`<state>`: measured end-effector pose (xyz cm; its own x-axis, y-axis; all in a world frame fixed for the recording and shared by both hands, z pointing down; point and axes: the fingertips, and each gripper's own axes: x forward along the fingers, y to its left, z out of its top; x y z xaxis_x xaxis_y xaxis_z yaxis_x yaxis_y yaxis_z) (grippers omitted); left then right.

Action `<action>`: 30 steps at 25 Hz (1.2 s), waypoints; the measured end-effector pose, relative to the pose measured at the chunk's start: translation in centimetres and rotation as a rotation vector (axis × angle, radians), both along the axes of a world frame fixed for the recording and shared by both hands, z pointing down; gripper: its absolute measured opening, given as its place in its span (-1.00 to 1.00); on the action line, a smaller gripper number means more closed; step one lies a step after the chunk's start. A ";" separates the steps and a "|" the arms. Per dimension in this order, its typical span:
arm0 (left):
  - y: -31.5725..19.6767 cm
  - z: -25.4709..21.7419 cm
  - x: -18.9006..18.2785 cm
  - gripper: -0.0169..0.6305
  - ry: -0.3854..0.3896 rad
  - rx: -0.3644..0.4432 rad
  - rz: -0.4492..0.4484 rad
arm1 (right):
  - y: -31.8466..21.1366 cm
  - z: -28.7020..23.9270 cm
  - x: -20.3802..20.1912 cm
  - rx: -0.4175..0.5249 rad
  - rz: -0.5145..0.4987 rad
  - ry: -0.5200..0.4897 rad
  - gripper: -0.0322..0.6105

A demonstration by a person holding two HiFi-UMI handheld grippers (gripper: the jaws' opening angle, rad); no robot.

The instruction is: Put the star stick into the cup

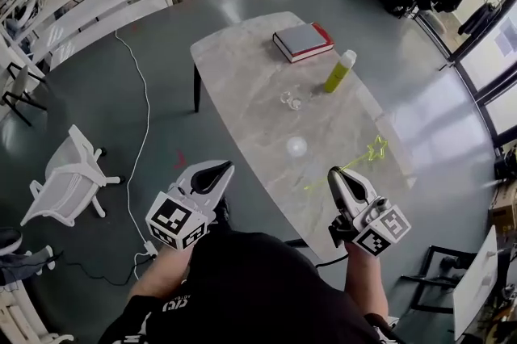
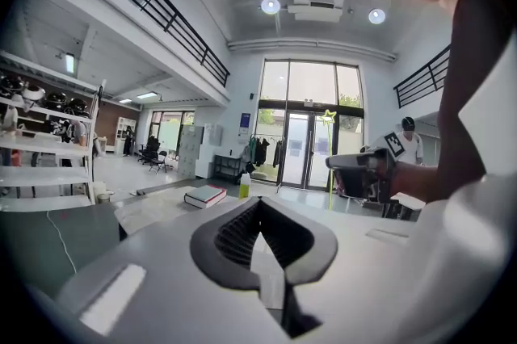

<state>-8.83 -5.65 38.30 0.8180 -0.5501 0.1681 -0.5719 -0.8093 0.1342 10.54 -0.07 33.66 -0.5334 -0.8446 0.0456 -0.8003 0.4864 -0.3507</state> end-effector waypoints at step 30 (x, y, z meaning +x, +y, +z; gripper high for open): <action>-19.0 0.9 3.7 -0.94 0.008 -0.003 0.358 | -15.8 2.2 0.8 -0.022 0.363 -0.013 -0.85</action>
